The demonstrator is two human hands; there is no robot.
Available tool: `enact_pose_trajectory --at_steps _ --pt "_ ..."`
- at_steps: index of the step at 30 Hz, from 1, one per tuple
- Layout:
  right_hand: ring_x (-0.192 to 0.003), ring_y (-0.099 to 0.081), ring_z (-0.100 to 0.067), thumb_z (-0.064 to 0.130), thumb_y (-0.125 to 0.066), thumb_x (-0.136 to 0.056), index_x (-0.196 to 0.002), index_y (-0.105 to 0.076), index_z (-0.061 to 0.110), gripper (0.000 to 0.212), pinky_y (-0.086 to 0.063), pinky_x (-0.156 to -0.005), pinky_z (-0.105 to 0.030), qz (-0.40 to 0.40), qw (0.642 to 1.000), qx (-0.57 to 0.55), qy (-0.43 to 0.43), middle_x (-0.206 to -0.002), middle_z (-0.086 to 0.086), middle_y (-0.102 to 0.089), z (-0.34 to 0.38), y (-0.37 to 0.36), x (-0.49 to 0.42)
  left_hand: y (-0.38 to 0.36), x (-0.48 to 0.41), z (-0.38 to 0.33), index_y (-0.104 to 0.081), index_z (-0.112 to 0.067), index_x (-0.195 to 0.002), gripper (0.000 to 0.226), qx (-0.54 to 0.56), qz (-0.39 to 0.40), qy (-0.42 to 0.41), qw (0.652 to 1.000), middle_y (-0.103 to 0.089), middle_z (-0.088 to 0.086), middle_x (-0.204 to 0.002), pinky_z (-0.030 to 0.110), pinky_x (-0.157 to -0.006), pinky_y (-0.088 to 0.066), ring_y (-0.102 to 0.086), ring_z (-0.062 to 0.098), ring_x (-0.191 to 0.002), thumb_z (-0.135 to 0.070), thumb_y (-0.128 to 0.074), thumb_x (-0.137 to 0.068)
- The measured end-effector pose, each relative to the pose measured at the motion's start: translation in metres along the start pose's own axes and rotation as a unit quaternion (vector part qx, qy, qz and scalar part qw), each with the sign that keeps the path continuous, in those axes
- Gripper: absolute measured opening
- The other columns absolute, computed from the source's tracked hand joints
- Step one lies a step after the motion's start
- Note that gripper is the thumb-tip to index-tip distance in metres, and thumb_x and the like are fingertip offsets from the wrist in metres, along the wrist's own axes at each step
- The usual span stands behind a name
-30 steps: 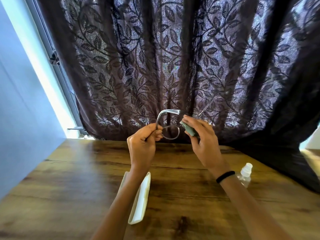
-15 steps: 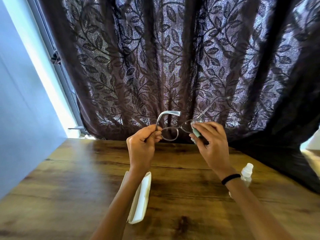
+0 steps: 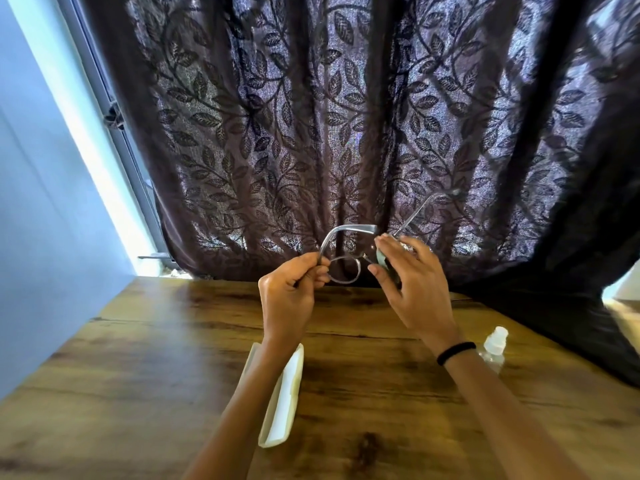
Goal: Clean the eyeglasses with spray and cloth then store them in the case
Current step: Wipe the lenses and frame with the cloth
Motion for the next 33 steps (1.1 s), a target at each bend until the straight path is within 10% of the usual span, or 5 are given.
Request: enact_pose_trajectory --at_steps 10,19,25,33 --pt "-0.089 -0.059 -0.017 -0.01 -0.072 -0.067 -0.098 -0.07 0.005 0.035 -0.055 -0.071 -0.026 -0.076 0.991 -0.108 -0.016 -0.094 -0.006 -0.073 0.001 0.012 0.004 0.002 0.003 0.004 -0.066 -0.006 -0.096 0.026 0.014 -0.016 0.034 0.999 -0.068 -0.003 -0.077 0.013 -0.061 -0.054 -0.066 0.001 -0.065 0.014 -0.057 -0.081" --pt "-0.08 -0.05 0.002 -0.007 -0.07 -0.071 -0.086 -0.071 0.01 0.023 -0.044 -0.076 -0.009 -0.043 0.966 -0.232 -0.106 -0.083 0.018 -0.062 -0.003 0.003 0.006 0.005 0.003 0.005 -0.066 -0.005 -0.097 0.025 -0.014 -0.023 0.039 0.999 -0.067 -0.007 -0.078 0.009 -0.059 -0.052 -0.064 -0.003 -0.062 0.013 -0.058 -0.081" --pt "-0.076 -0.063 0.006 -0.005 -0.075 -0.065 -0.076 -0.068 0.016 0.025 -0.05 -0.071 -0.01 0.065 0.881 -0.431 -0.185 -0.08 0.007 -0.068 -0.011 -0.012 0.003 0.012 -0.001 0.016 -0.067 0.006 -0.096 0.017 -0.042 -0.032 0.064 0.997 -0.067 0.005 -0.078 0.007 -0.058 -0.051 -0.061 -0.007 -0.057 0.01 -0.059 -0.082" --pt "-0.071 -0.058 -0.008 0.011 -0.072 -0.07 -0.087 -0.067 0.017 0.019 -0.049 -0.06 -0.016 -0.048 0.751 -0.553 -0.358 -0.082 -0.001 -0.066 -0.049 -0.016 0.025 0.014 -0.003 0.012 -0.068 0.001 -0.097 0.018 -0.061 -0.026 0.051 0.997 -0.068 0.003 -0.077 0.006 -0.058 -0.05 -0.062 -0.006 -0.058 0.006 -0.062 -0.081"
Point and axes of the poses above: each hand's wrist, its own x-axis away from the middle knuckle, its own y-axis out of the back of the hand, z = x × y, the point moved 10 cm from there along -x, towards the middle knuckle
